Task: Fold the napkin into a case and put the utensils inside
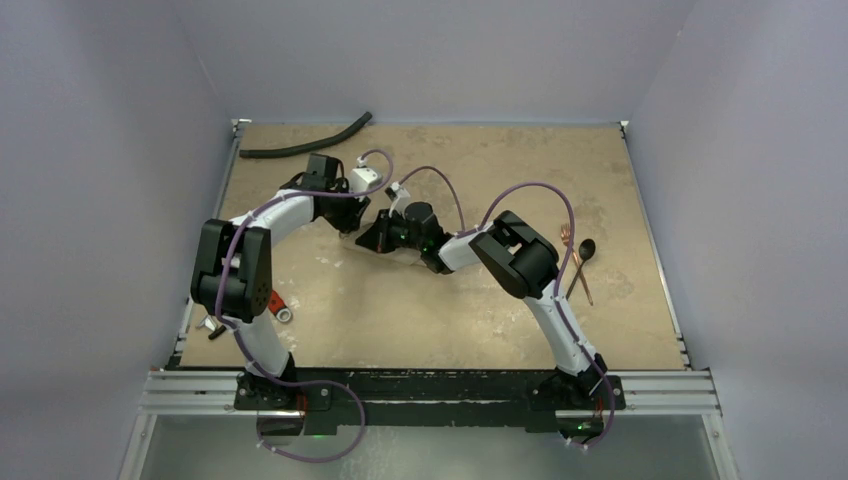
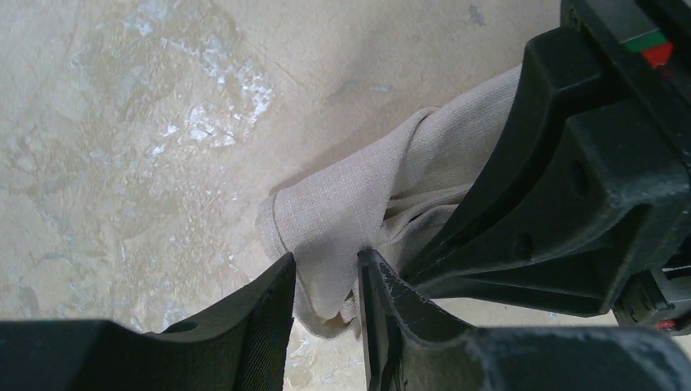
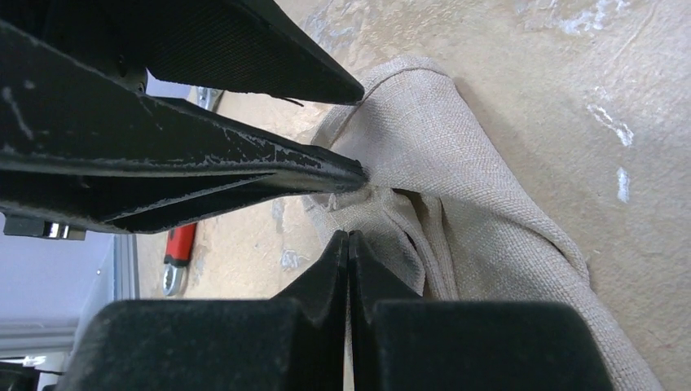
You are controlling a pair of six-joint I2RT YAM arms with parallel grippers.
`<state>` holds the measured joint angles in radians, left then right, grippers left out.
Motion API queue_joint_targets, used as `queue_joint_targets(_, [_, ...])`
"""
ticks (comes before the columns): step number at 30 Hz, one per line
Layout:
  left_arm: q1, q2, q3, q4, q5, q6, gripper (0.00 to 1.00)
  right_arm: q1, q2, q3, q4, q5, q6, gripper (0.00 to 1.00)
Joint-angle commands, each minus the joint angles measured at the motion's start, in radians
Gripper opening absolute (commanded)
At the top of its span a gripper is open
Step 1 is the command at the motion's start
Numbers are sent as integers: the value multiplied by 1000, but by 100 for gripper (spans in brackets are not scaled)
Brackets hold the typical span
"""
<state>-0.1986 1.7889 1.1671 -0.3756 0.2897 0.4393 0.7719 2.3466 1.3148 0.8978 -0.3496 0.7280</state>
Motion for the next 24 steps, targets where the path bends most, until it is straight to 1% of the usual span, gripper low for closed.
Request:
queue_joint_targets(1, [-24,1,1,35,45,11,34,-5,-4,-48,11,4,47,0])
queue_joint_targets(6, [-41,4,-25,66,7,17,35,-5,-1,-48,27,4,53,0])
queue_joint_targets(15, [-52,6,-58,135,-139,41,35,-5,-7,-58,42,35,70,0])
queue_joint_targets(21, [-65,26,-60,163,-164,32,31,-3,-17,-91,54,56,77,0])
queue_joint_targets(23, [-68,36,-56,161,-169,29,25,-4,-21,-89,43,61,73,0])
queue_joint_targets(24, [-68,38,-54,159,-171,30,20,-4,-25,-89,38,66,70,0])
